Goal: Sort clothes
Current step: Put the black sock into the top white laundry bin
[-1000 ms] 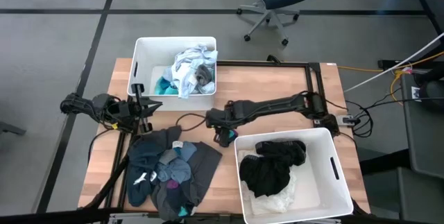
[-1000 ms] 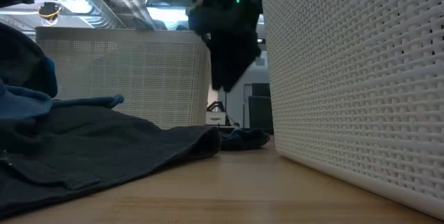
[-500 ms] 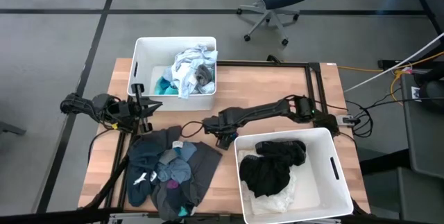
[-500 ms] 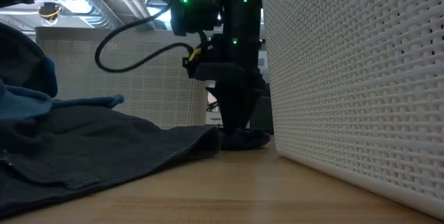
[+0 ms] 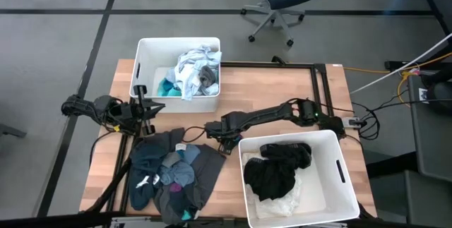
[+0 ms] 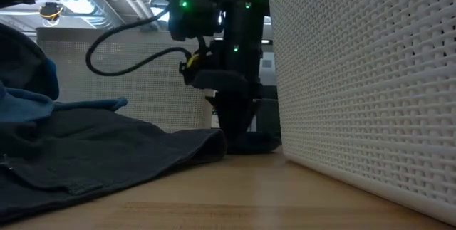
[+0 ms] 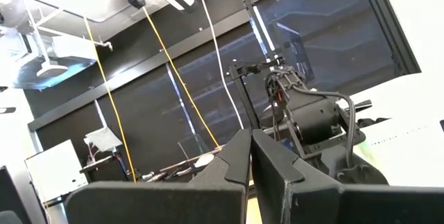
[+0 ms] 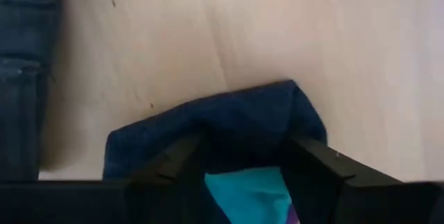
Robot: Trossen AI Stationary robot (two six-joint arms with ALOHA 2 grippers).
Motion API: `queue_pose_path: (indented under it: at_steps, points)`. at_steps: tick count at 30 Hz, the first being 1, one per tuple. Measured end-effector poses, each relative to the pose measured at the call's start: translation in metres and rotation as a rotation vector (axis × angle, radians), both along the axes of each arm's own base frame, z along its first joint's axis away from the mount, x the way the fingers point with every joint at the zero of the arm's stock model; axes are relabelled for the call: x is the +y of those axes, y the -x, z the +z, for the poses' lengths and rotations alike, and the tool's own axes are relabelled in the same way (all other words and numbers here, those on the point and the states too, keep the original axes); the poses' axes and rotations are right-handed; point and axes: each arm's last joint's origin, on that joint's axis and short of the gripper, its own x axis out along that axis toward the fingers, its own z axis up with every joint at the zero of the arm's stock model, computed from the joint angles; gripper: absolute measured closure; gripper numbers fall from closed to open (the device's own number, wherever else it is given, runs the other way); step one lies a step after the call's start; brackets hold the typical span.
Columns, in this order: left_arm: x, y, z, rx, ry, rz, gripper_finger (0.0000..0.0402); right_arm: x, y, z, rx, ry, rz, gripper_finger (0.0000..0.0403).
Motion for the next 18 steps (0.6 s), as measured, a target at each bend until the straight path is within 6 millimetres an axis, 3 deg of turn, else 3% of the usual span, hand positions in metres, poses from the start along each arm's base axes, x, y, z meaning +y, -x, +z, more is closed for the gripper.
queue_pose_path:
  at_steps: [5, 12, 15, 18]
  points:
    - [0.000, 0.000, 0.000, -0.001, 0.000, 0.000, 0.0396, 0.001, -0.002, -0.005, 0.003, -0.002, 0.065, 0.0276]
    - [0.000, 0.000, 0.000, -0.001, 0.000, 0.000, 0.0396, 0.001, -0.001, 0.001, -0.001, 0.004, 0.094, 0.0385]
    - [0.000, 0.000, 0.000, -0.001, 0.000, 0.000, 0.0396, 0.002, -0.005, 0.011, -0.022, 0.019, 0.094, 0.0389]
    - [0.000, 0.000, 0.000, -0.001, 0.000, 0.000, 0.0396, 0.007, -0.007, 0.038, -0.059, 0.043, 0.110, 0.0375]
